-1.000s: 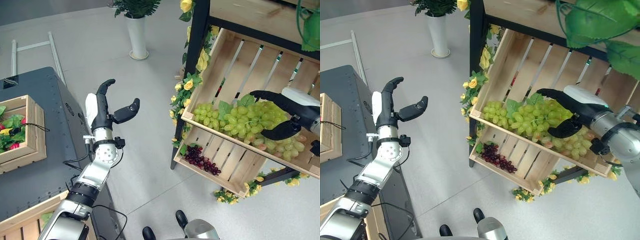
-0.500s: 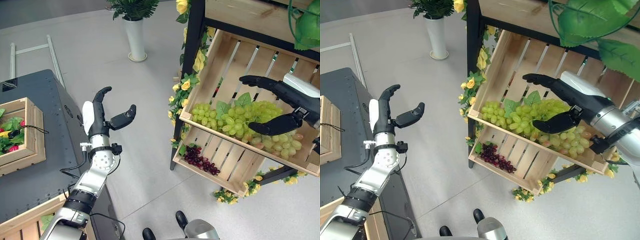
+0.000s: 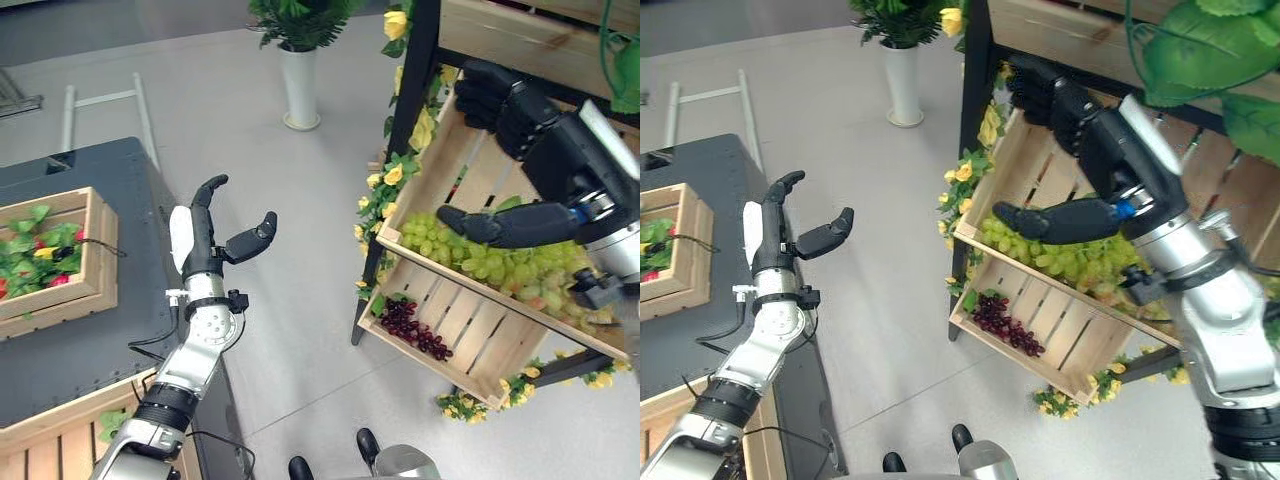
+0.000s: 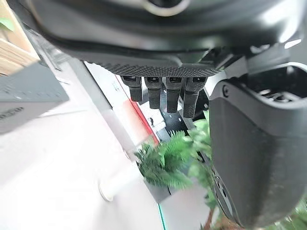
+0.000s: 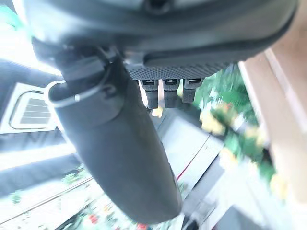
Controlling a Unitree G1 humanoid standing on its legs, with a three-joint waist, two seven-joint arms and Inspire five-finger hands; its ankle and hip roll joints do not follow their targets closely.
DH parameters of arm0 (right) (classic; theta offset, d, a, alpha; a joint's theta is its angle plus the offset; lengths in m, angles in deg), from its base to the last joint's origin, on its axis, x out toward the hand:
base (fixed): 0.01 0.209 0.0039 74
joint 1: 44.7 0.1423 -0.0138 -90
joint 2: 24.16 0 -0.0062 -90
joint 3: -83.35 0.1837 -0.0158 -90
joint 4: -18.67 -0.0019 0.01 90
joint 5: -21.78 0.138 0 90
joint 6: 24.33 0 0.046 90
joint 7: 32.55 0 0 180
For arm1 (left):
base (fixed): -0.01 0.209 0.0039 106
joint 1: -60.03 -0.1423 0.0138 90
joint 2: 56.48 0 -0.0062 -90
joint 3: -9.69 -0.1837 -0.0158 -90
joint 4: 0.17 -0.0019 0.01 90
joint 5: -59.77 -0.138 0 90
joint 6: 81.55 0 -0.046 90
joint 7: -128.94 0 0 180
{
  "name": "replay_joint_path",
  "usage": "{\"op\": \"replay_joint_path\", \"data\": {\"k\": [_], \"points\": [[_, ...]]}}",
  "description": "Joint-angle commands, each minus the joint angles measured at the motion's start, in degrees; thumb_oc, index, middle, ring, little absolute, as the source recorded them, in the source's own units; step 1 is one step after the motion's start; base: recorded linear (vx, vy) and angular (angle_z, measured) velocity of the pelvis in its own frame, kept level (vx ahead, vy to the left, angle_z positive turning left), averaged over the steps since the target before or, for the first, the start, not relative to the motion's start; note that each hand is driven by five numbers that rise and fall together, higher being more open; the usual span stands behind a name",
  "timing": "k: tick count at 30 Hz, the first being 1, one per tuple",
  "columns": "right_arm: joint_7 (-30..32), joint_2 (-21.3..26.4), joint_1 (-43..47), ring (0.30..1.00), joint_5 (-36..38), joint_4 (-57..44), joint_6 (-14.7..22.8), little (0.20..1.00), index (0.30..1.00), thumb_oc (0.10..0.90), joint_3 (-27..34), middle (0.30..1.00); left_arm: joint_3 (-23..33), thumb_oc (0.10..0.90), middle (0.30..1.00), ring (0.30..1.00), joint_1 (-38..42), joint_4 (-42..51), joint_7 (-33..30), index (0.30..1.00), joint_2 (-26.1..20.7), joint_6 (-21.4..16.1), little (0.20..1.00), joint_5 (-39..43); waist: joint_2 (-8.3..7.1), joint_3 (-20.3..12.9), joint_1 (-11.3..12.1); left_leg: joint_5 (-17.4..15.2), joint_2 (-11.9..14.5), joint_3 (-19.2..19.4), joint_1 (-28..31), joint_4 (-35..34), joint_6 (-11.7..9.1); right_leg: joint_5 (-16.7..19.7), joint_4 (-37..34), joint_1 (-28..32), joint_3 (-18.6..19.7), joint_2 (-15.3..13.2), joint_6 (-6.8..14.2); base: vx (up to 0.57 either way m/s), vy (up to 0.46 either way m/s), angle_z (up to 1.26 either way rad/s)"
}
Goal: Pick up the fruits from the basket on one side to the basket on the other side
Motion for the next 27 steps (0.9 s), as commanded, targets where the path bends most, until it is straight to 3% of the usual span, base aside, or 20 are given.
{"op": "replay_joint_path", "data": {"k": [1,11,19,27], "points": [[6.1,-2.0,6.7,0.900,5.2,-1.9,3.4,0.900,0.900,0.800,0.7,0.900,3.6,0.800,0.900,0.900,1.7,3.6,-4.6,0.900,-2.4,-4.2,0.900,-4.0,1.28,-5.3,4.1,-6.3,-1.2,-5.4,0.3,0.1,-1.1,-3.4,3.8,-2.1,-3.4,2.8,0.1,0.01,-0.033,0.24],[5.6,-10.0,8.2,0.900,6.2,-2.0,0.5,0.900,0.900,0.800,-9.3,0.900,4.0,0.800,0.900,0.900,-0.9,5.3,-6.2,0.900,-2.0,-2.9,0.900,-5.0,1.29,-5.8,9.5,-5.3,-2.6,-10.9,-1.4,0.1,-1.2,-3.8,2.7,-0.8,-8.0,1.7,-0.7,0.03,-0.048,0.32],[4.5,-15.7,7.1,0.900,9.7,0.1,0.1,0.900,0.900,0.800,-14.0,0.900,4.4,0.800,0.900,0.900,-2.3,4.8,-8.0,0.900,-1.8,-2.6,0.900,-5.8,1.22,-6.2,12.1,-4.0,-3.1,-13.9,-2.9,0.1,-1.5,-3.4,1.8,-0.8,-10.3,1.3,-0.9,0.03,-0.039,0.26],[4.9,-19.6,2.7,0.900,4.8,4.6,-2.5,0.900,0.900,0.800,-19.1,0.900,6.2,0.800,0.900,0.900,-7.0,5.3,-9.4,0.900,-2.4,-2.6,0.900,-8.8,1.31,-5.8,14.5,-3.0,-3.4,-15.5,-4.3,0.1,-1.5,-3.6,1.6,-1.1,-12.9,0.8,-1.1,0.05,-0.019,0.17]]}}
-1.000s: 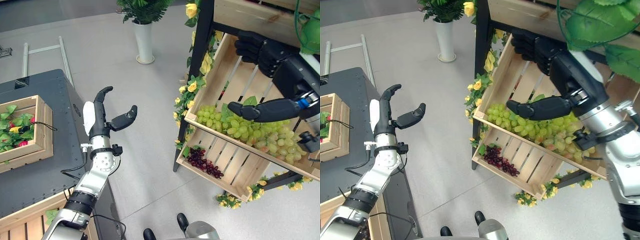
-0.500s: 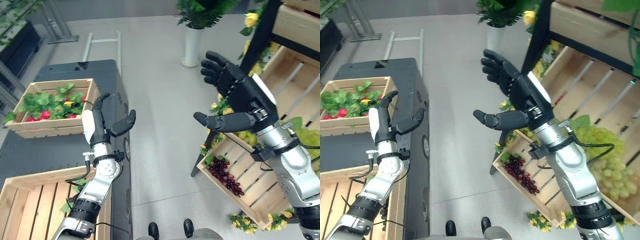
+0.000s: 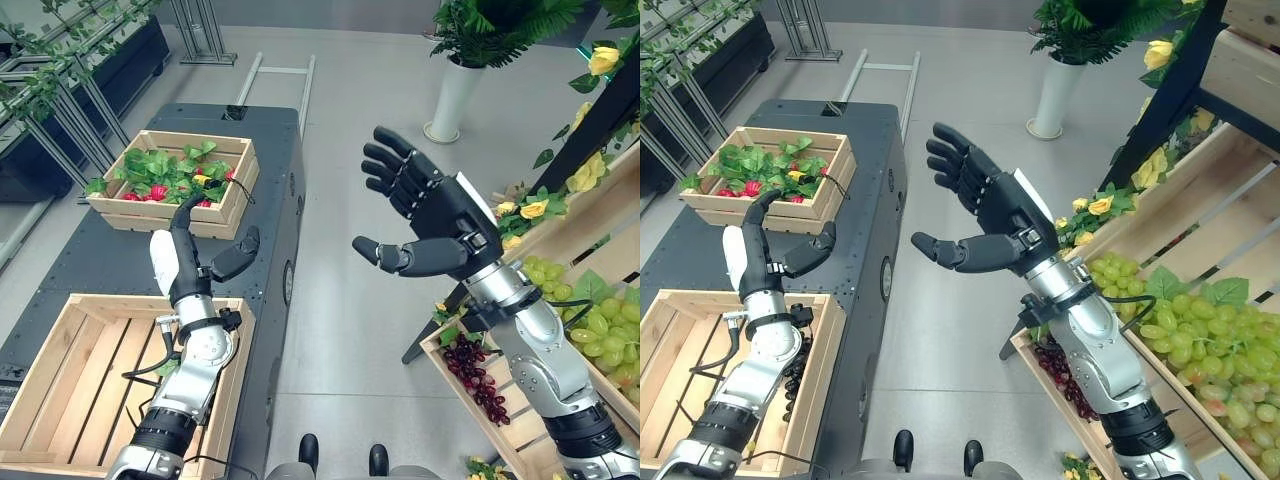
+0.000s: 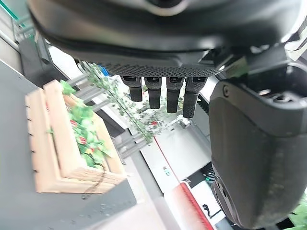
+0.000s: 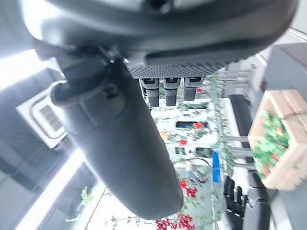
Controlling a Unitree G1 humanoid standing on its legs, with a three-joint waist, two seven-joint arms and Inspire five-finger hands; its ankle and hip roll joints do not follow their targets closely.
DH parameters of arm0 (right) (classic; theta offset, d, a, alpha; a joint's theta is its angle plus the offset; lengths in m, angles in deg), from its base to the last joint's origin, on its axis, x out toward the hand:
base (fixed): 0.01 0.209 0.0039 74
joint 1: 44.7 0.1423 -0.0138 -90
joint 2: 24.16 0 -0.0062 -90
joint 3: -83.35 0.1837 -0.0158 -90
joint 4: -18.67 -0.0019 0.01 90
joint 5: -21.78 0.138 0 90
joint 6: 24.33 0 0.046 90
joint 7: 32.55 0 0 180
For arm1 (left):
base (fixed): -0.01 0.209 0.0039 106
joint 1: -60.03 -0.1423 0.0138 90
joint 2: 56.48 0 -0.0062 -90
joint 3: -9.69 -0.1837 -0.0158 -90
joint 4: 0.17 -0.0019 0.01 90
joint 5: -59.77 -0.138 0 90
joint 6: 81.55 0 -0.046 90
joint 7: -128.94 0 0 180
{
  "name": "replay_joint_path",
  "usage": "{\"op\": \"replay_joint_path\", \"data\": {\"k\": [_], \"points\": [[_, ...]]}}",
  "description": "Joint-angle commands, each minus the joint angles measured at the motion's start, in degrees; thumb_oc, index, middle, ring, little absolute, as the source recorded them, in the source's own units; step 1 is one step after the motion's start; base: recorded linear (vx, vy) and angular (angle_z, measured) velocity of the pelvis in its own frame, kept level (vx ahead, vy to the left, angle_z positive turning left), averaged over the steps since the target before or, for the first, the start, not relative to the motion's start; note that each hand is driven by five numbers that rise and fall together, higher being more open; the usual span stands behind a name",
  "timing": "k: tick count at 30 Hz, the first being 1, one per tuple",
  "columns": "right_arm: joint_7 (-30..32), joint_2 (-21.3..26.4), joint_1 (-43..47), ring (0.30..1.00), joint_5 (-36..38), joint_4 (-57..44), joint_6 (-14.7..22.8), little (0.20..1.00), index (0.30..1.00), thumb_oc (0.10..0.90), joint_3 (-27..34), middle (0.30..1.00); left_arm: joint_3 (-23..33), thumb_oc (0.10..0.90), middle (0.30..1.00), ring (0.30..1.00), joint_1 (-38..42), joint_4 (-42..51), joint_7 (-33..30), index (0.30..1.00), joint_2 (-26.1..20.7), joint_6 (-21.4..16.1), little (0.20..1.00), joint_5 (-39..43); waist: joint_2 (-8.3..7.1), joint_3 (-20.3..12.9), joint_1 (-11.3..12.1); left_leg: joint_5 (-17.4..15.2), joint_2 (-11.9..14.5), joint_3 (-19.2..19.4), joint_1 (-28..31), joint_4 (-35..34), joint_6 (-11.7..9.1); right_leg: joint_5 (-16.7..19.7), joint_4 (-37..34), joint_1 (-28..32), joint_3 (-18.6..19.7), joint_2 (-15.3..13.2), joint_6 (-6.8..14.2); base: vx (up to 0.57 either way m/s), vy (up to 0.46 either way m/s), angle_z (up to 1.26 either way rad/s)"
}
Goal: Pick up the fruits from the basket on one side to the basket on the other side
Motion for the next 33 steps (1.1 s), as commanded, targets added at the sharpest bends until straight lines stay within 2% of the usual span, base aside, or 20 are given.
{"op": "replay_joint_path", "data": {"k": [1,6,9,10,11,12,13,14,16,18,22,23,26,33], "points": [[1.3,-2.6,0.8,0.900,-1.6,-0.3,2.4,0.900,0.900,0.800,-1.0,0.900,3.5,0.800,0.900,0.900,1.8,2.4,-4.0,0.900,-3.5,-2.9,0.900,-4.6,-0.23,-5.0,1.7,-5.8,-3.2,-2.2,0.0,0.1,-0.1,-1.8,1.8,-2.3,-2.0,0.5,0.7,0.05,-0.003,0.17],[1.4,-3.1,-1.9,0.900,-4.2,3.2,0.6,0.900,0.900,0.800,-4.6,0.900,5.4,0.800,0.900,0.900,-0.9,1.6,-4.0,0.900,-6.2,-1.8,0.900,-6.0,-0.03,-3.7,3.0,-5.4,-3.3,-3.0,-0.5,0.1,-0.1,-2.7,2.7,-2.3,-4.1,0.4,0.4,0.07,0.013,0.26],[3.0,-2.6,-1.4,0.900,-7.8,6.7,2.3,0.900,0.900,0.800,-7.1,0.900,5.4,0.800,0.900,0.900,-0.7,-0.4,-4.7,0.900,-8.0,-1.4,0.900,-6.3,0.30,-2.2,3.7,-4.8,-3.5,-3.5,-1.9,0.7,-0.2,-3.4,4.4,-3.8,-5.1,0.5,0.1,-0.04,0.035,0.23],[4.0,-2.2,0.0,0.900,-12.1,9.6,4.4,0.900,0.900,0.800,-9.1,0.900,5.1,0.800,0.900,0.900,0.4,-2.4,-5.7,0.900,-9.3,-2.3,0.900,-6.0,0.67,-0.3,4.0,-4.5,-3.8,-4.2,-3.6,1.7,-0.1,-3.8,5.9,-5.6,-5.6,0.6,-0.2,-0.16,0.060,0.23],[4.4,-1.6,1.2,0.900,-14.6,11.1,4.6,0.900,0.900,0.800,-10.6,0.900,4.6,0.800,0.900,0.900,1.5,-3.6,-6.2,0.900,-10.5,-2.1,0.900,-5.8,0.90,1.2,4.2,-4.3,-3.9,-4.5,-4.7,2.2,-0.2,-4.1,7.0,-6.8,-6.1,0.6,-0.4,-0.14,0.049,0.25],[4.4,-1.6,1.3,0.900,-14.6,11.2,4.7,0.900,0.900,0.800,-10.6,0.900,4.6,0.800,0.900,0.900,1.5,-3.6,-6.2,0.900,-10.5,-2.1,0.900,-5.8,0.89,1.2,4.2,-4.3,-3.9,-4.6,-4.8,2.3,-0.2,-4.2,7.1,-6.8,-6.1,0.6,-0.4,-0.15,0.050,0.27],[5.5,-0.7,2.6,0.900,-16.2,13.0,4.0,0.900,0.900,0.800,-12.5,0.900,3.7,0.800,0.900,0.900,2.8,-4.7,-7.2,0.900,-12.0,-1.2,0.900,-6.0,1.10,3.6,4.6,-4.0,-4.2,-5.1,-6.3,3.2,-0.2,-4.5,8.5,-8.4,-6.6,0.6,-0.7,-0.09,0.026,0.19],[5.5,-0.5,2.8,0.900,-16.3,13.3,3.7,0.900,0.900,0.800,-12.8,0.900,3.6,0.800,0.900,0.900,2.9,-4.8,-7.3,0.900,-12.2,-1.1,0.900,-5.9,1.12,3.9,4.6,-4.0,-4.2,-5.1,-6.6,3.4,-0.2,-4.5,8.7,-8.6,-6.7,0.6,-0.8,-0.14,0.026,0.21],[6.3,0.8,3.1,0.900,-18.4,16.1,4.4,0.900,0.900,0.800,-14.8,0.900,3.6,0.800,0.900,0.900,4.1,-6.7,-8.1,0.900,-14.7,-0.6,0.900,-5.5,1.21,7.1,4.9,-3.6,-4.5,-5.8,-8.3,4.6,-0.2,-5.0,10.7,-10.3,-7.4,0.8,-1.1,-0.09,-0.002,0.21],[6.8,1.4,3.0,0.900,-18.4,17.0,4.7,0.900,0.900,0.800,-15.5,0.900,3.7,0.800,0.900,0.900,4.3,-7.5,-8.4,0.900,-15.7,-0.5,0.900,-5.3,1.18,8.3,5.1,-3.6,-4.6,-6.0,-8.9,5.2,-0.1,-5.2,11.5,-10.8,-7.6,0.8,-1.2,-0.04,-0.008,0.09],[7.0,2.9,1.3,0.900,-19.0,19.7,5.5,0.900,0.900,0.800,-17.4,0.900,3.9,0.800,0.900,0.900,5.9,-12.8,-7.9,0.900,-19.6,-1.2,0.900,-4.3,0.54,12.2,5.3,-3.6,-4.9,-6.6,-11.1,7.3,-0.3,-5.9,13.9,-12.7,-8.5,1.1,-1.6,-0.02,-0.007,0.14],[7.0,2.9,1.3,0.900,-19.0,19.7,5.5,0.900,0.900,0.800,-17.4,0.900,3.8,0.800,0.900,0.900,5.9,-12.8,-7.9,0.900,-19.6,-1.2,0.900,-4.3,0.53,12.2,5.3,-3.6,-4.9,-6.6,-11.1,7.3,-0.3,-6.0,13.9,-12.8,-8.5,1.1,-1.6,-0.03,-0.011,0.11],[7.0,4.3,-0.6,0.900,-19.6,20.5,5.6,0.900,0.900,0.800,-18.4,0.900,2.5,0.800,0.900,0.900,7.7,-16.8,-6.0,0.900,-22.7,-1.9,0.900,-6.3,-0.48,15.1,5.2,-4.3,-5.1,-6.8,-13.9,10.7,-0.5,-6.4,16.3,-15.0,-8.8,1.0,-1.9,-0.03,0.001,0.10],[6.3,6.2,-2.0,0.900,-20.0,21.7,6.6,0.900,0.900,0.800,-18.9,0.900,-1.2,0.800,0.900,0.900,11.7,-22.8,-4.2,0.900,-26.7,-0.1,0.900,-10.6,-1.50,18.8,4.1,-4.8,-5.1,-5.5,-17.2,13.4,-0.1,-6.5,19.0,-18.6,-7.9,1.1,-2.0,-0.04,0.064,0.02]]}}
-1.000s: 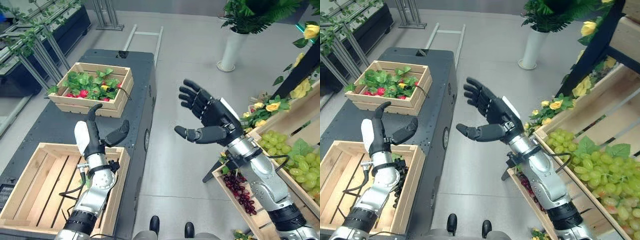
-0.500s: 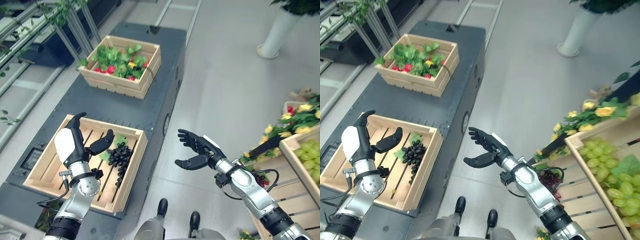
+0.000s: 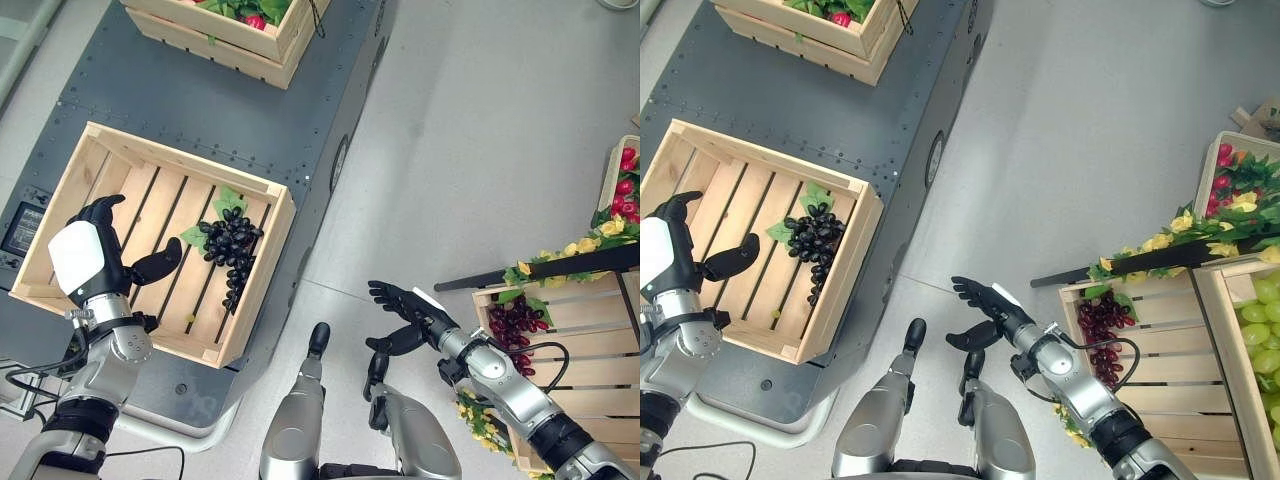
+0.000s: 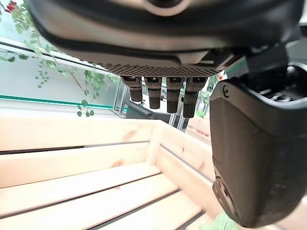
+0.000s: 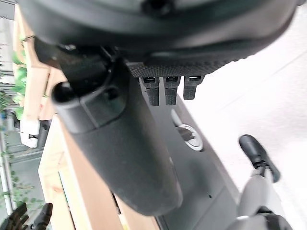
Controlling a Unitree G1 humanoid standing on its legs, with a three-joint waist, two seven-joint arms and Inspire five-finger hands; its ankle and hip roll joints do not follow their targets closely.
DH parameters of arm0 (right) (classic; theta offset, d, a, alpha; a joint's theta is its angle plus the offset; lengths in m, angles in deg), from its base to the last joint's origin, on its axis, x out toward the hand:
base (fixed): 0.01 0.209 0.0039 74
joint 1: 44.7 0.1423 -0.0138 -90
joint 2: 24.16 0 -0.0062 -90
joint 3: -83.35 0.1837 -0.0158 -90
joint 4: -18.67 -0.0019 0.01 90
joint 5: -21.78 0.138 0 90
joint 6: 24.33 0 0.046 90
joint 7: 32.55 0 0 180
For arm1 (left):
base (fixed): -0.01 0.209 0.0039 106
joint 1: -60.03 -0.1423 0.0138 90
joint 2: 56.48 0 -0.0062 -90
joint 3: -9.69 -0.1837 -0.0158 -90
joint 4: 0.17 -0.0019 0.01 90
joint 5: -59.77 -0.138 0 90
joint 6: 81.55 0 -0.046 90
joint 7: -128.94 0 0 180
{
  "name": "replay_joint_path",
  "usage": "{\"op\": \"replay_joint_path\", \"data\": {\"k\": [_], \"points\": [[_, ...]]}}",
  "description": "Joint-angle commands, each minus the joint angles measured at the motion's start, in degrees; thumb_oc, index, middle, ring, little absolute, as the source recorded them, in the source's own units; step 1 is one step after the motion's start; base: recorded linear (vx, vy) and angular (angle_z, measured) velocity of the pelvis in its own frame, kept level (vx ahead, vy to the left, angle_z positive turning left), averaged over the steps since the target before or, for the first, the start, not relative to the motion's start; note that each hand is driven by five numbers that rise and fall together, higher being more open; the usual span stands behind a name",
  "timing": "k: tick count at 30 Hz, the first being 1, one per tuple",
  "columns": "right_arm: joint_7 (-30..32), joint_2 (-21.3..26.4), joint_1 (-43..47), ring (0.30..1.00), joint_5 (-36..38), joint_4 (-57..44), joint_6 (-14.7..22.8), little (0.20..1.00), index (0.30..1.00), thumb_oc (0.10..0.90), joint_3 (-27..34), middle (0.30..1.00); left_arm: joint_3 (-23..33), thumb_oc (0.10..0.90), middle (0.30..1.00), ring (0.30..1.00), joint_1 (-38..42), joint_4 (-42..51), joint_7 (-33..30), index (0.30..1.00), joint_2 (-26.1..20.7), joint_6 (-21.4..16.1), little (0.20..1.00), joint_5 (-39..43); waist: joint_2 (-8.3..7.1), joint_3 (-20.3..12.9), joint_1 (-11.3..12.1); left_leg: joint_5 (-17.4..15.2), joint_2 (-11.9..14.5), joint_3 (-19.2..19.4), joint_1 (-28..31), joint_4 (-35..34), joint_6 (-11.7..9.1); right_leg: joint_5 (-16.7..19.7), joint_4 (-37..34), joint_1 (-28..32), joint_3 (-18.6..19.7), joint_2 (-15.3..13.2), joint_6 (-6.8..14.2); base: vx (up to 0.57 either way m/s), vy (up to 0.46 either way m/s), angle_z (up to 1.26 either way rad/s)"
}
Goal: Pick up the fruits from the basket on one side to the basket on the other side
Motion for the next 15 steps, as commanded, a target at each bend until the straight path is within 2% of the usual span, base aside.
{"op": "replay_joint_path", "data": {"k": [1,2,5,7,9,11,15], "points": [[1.0,2.8,-1.2,0.900,-0.2,-6.6,6.9,0.900,0.900,0.800,-1.3,0.900,1.3,0.800,0.900,0.900,4.8,-1.1,-1.1,0.900,-6.0,-0.1,0.900,-6.0,-1.68,0.4,-1.6,-8.1,-4.2,3.6,-3.1,9.0,1.2,-0.7,5.5,-4.2,1.2,1.8,-1.3,-0.04,0.086,-0.06],[0.9,3.3,-1.4,0.900,-0.7,-6.7,6.7,0.900,0.900,0.800,-1.3,0.900,-0.8,0.800,0.900,0.900,6.0,-2.1,0.2,0.900,-7.3,1.7,0.900,-10.2,-1.78,0.4,-2.1,-8.2,-4.2,3.8,-5.0,10.1,1.1,-0.7,6.2,-6.0,1.7,1.9,-1.3,-0.04,0.083,-0.05],[0.2,5.1,-1.3,0.900,-0.4,-6.4,6.7,0.900,0.900,0.800,-0.6,0.900,-3.6,0.800,0.900,0.900,6.8,-0.9,0.7,0.900,-9.5,3.6,0.900,-12.9,-1.70,0.4,-2.6,-8.3,-4.2,4.4,-7.4,11.3,1.2,-0.6,7.2,-8.4,2.1,1.9,-1.2,-0.03,0.099,0.00],[0.3,6.0,-1.3,0.900,-0.4,-6.3,6.7,0.900,0.900,0.800,-0.3,0.900,-4.9,0.800,0.900,0.900,7.8,-1.3,0.2,0.900,-10.8,3.7,0.900,-13.0,-1.62,0.4,-3.0,-8.5,-4.2,4.8,-9.0,12.4,1.3,-0.9,8.6,-10.2,2.2,1.8,-1.3,-0.03,0.095,-0.03],[0.6,6.5,-1.5,0.900,-0.6,-5.8,6.8,0.900,0.900,0.800,0.1,0.900,-6.8,0.800,0.900,0.900,10.4,-3.0,0.1,0.900,-11.8,3.3,0.900,-15.8,-1.56,0.4,-3.7,-8.9,-4.2,5.2,-11.2,14.3,1.2,-1.2,10.2,-12.3,2.6,1.8,-1.4,-0.02,0.071,-0.06],[0.0,6.8,-2.0,0.900,-0.9,-5.6,7.2,0.900,0.900,0.800,0.8,0.900,-9.4,0.800,0.900,0.900,11.8,-2.8,0.4,0.900,-12.9,4.4,0.900,-19.9,-1.42,0.4,-4.3,-9.0,-4.1,5.6,-12.7,15.3,1.1,-1.5,11.3,-13.7,2.8,1.7,-1.3,0.00,0.050,-0.02],[-0.4,7.2,-1.6,0.900,-1.0,-5.2,7.0,0.900,0.900,0.800,0.8,0.900,-13.5,0.800,0.900,0.900,14.4,-4.3,-1.3,0.900,-13.7,4.5,0.900,-22.8,-1.08,0.4,-5.0,-9.0,-3.8,6.1,-14.6,16.7,0.6,-2.0,12.5,-15.4,3.2,1.5,-1.3,0.00,0.046,-0.01]]}}
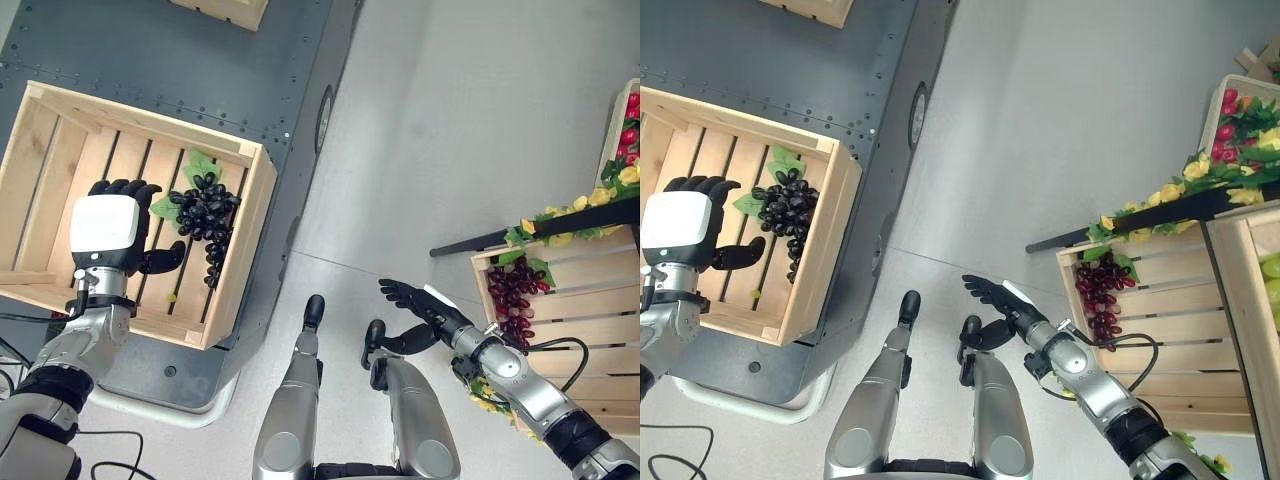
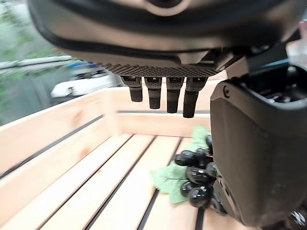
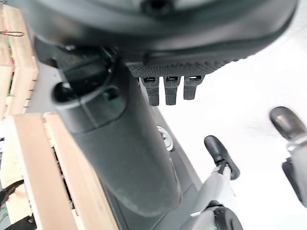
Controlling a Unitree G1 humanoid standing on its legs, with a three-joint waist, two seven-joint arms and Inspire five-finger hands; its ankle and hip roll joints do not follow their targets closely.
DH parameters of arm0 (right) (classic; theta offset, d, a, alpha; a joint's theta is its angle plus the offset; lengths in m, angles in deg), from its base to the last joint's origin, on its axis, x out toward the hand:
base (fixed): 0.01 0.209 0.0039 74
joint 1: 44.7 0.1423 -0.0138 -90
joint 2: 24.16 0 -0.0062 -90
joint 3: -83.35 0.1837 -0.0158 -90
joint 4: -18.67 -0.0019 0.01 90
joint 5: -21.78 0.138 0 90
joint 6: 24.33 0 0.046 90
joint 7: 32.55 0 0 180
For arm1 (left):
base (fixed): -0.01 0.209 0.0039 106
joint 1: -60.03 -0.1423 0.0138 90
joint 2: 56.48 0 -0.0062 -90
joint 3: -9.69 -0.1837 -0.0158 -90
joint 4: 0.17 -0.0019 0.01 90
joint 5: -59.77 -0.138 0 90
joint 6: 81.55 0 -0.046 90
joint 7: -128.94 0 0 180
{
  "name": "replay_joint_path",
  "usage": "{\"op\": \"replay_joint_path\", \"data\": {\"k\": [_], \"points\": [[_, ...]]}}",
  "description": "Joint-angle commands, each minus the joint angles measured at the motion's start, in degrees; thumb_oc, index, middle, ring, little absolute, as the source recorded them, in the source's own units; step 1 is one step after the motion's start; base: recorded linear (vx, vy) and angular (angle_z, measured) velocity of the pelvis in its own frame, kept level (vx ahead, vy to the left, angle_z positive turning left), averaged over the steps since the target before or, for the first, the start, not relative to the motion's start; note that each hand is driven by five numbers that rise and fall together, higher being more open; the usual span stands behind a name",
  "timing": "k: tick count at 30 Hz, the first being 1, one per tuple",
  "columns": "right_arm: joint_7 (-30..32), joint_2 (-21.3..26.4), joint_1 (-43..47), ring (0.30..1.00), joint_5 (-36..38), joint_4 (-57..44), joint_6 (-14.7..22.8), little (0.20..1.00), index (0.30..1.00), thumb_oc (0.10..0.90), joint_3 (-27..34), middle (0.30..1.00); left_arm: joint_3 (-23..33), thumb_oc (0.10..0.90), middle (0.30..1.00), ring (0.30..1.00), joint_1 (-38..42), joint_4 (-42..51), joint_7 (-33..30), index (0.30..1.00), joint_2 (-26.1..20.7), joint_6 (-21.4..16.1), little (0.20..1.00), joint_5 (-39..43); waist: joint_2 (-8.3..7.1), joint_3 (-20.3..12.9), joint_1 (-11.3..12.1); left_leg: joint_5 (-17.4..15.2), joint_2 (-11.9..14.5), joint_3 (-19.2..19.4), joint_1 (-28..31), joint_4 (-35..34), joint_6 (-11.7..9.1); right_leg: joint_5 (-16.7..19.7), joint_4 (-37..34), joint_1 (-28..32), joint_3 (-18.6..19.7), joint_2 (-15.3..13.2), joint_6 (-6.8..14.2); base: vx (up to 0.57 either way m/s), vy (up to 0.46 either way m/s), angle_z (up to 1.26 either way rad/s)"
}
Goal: Pick up the fruits from the basket on one side to the basket on the other side
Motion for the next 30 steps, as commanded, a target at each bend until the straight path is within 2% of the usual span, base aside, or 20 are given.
{"op": "replay_joint_path", "data": {"k": [1,9,17,25,30], "points": [[-0.3,2.8,-1.9,0.900,-0.9,-5.7,5.5,0.900,0.900,0.800,0.6,0.900,2.0,0.800,0.900,0.900,4.6,-0.2,-5.4,0.900,-3.4,2.0,0.900,-3.0,0.50,-0.3,-1.8,-9.1,-2.6,5.0,-2.8,10.3,1.2,1.5,-1.9,0.4,1.2,3.3,-0.4,0.00,0.047,-0.05],[0.6,2.4,-1.4,0.900,-1.7,-5.3,4.8,0.900,0.900,0.800,0.3,0.900,-1.2,0.800,0.900,0.900,8.1,-1.4,-9.8,0.900,-2.9,3.6,0.900,-5.1,0.95,-0.3,-2.5,-9.0,-2.4,5.8,-5.8,11.8,0.8,0.5,-0.4,-1.5,1.4,3.4,-0.7,0.00,0.019,-0.04],[1.4,2.0,-0.7,0.900,-1.7,-5.5,3.9,0.900,0.900,0.800,-0.1,0.900,-2.5,0.800,0.900,0.900,10.9,-4.1,-11.1,0.900,-2.4,5.6,0.900,-6.5,0.51,-0.3,-2.8,-8.8,-2.3,6.3,-7.4,12.2,0.8,0.3,0.4,-3.2,1.6,3.6,-0.7,0.00,0.004,-0.01],[1.7,1.9,0.0,0.900,-1.5,-5.1,4.0,0.900,0.900,0.800,-0.3,0.900,-5.7,0.800,0.900,0.900,14.6,-5.9,-7.7,0.900,-3.3,5.4,0.900,-10.3,-0.07,-0.3,-3.1,-8.9,-2.1,6.7,-8.6,12.8,0.8,0.3,0.6,-4.0,1.5,3.8,-0.7,0.00,0.000,0.00],[2.2,2.3,0.5,0.900,-1.0,-5.5,3.5,0.900,0.900,0.800,-0.3,0.900,-7.7,0.800,0.900,0.900,16.1,-5.7,-7.3,0.900,-4.5,6.0,0.900,-11.9,0.08,-0.3,-3.2,-9.0,-2.3,7.0,-9.2,13.2,0.8,0.5,0.6,-4.5,1.4,3.6,-0.6,0.00,0.013,0.00]]}}
